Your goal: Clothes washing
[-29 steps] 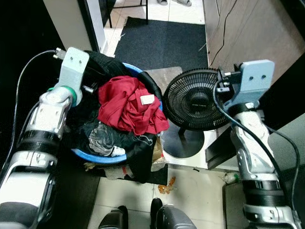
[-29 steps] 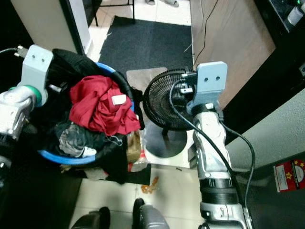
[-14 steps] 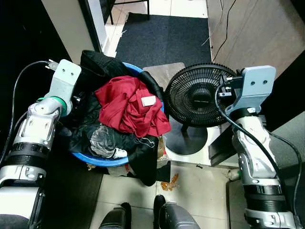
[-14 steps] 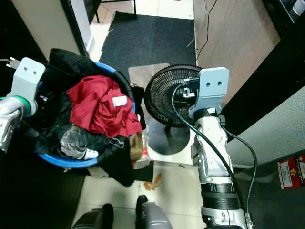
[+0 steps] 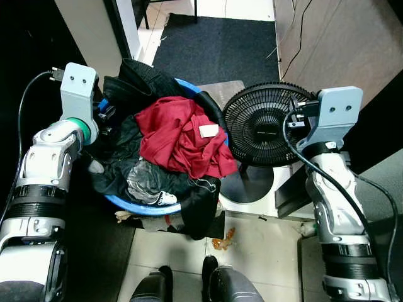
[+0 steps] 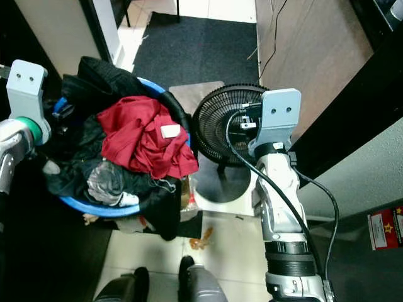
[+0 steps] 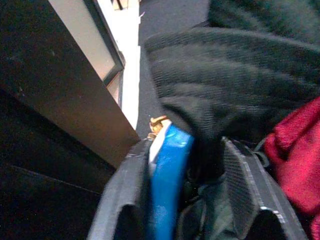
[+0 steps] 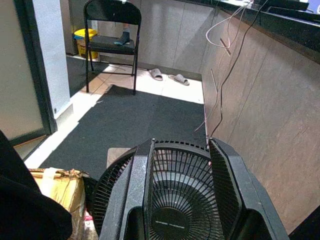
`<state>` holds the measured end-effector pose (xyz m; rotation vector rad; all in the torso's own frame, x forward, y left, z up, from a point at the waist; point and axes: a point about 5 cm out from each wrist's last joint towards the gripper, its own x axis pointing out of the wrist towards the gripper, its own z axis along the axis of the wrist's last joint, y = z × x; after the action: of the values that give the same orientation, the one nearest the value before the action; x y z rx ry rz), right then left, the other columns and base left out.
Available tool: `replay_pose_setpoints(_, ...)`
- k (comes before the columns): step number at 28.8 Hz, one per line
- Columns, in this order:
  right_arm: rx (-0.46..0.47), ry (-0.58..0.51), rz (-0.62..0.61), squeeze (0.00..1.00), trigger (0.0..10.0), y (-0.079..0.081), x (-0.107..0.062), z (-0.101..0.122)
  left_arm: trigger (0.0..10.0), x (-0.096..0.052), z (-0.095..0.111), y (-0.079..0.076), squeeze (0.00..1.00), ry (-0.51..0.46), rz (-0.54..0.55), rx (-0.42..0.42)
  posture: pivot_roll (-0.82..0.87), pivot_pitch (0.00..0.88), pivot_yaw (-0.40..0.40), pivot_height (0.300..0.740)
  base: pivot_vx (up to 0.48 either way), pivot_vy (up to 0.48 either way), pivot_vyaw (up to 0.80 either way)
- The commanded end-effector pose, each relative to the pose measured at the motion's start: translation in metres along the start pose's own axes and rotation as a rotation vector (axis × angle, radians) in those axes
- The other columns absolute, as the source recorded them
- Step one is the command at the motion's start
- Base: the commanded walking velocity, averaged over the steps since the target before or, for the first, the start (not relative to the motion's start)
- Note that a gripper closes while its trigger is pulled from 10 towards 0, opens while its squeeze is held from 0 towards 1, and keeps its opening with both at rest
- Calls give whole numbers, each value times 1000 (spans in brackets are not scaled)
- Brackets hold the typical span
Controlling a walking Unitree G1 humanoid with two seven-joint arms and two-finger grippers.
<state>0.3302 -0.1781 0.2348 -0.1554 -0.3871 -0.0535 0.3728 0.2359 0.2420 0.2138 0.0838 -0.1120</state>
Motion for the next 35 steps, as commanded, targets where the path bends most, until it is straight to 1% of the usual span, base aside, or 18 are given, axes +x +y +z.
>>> replay_pose_setpoints(1,6,4,0,0,10000,0,-1,-1,10000,-2,-7,0,1000,16,-18,4,27,234,39,740,0,0,0)
replay_pose_setpoints(8,8,3,4,0,10000,1,1,0,10000,-7,-5,3,1000,-4,-10,12,26,234,34,740,0,0,0)
replay_pose_setpoints(12,8,2,9,0,10000,2,3,0,10000,-16,15,26,1000,-73,85,-19,26,234,29,740,0,0,0)
replay_pose_setpoints(14,8,2,9,0,10000,2,3,0,10000,-16,15,26,1000,-73,85,-19,26,234,29,740,0,0,0)
replay_pose_setpoints(16,9,2,10,0,10000,2,3,0,10000,-18,21,35,1000,-87,115,-9,28,233,28,740,0,0,0)
replay_pose_setpoints(17,11,2,12,0,10000,2,3,0,10000,-19,28,43,1000,-106,141,30,29,233,26,740,0,0,0)
replay_pose_setpoints(18,13,3,13,0,10000,3,4,-1,10000,-19,36,46,0,-128,143,87,34,233,23,740,0,0,0)
replay_pose_setpoints(20,14,4,14,0,10000,3,4,-1,10000,-18,41,47,0,-141,139,128,34,233,23,740,0,0,0)
replay_pose_setpoints(22,17,4,18,0,10000,5,4,-1,10000,-4,50,20,0,-166,28,117,25,231,23,740,0,0,0)
replay_pose_setpoints(23,17,4,18,0,10000,5,4,-1,10000,-4,50,20,0,-166,28,117,25,231,23,740,0,0,0)
replay_pose_setpoints(25,20,2,19,0,10000,7,5,-1,10000,10,60,-17,0,-180,-103,68,23,230,23,740,0,0,0)
replay_pose_setpoints(26,20,2,19,0,10000,7,5,-1,10000,10,60,-17,0,-180,-103,68,23,230,23,740,0,0,0)
replay_pose_setpoints(27,19,1,18,0,10000,6,5,0,10000,16,62,-31,0,-177,-142,65,16,226,29,740,0,0,0)
replay_pose_setpoints(29,19,1,18,0,10000,6,5,0,10000,16,62,-31,0,-177,-142,65,16,226,29,740,0,0,0)
replay_pose_setpoints(30,18,-1,13,0,10000,5,4,0,10000,21,62,-40,0,-169,-159,71,10,226,33,740,0,0,0)
replay_pose_setpoints(33,16,-2,7,0,10000,4,4,0,10000,26,57,-45,0,-145,-160,77,4,229,36,740,0,0,0)
replay_pose_setpoints(34,12,1,-1,0,10000,2,2,0,10000,32,39,-44,0,-70,-146,86,2,234,42,740,0,0,0)
replay_pose_setpoints(35,12,1,-1,0,10000,2,2,0,10000,32,39,-44,0,-70,-146,86,2,234,42,740,0,0,0)
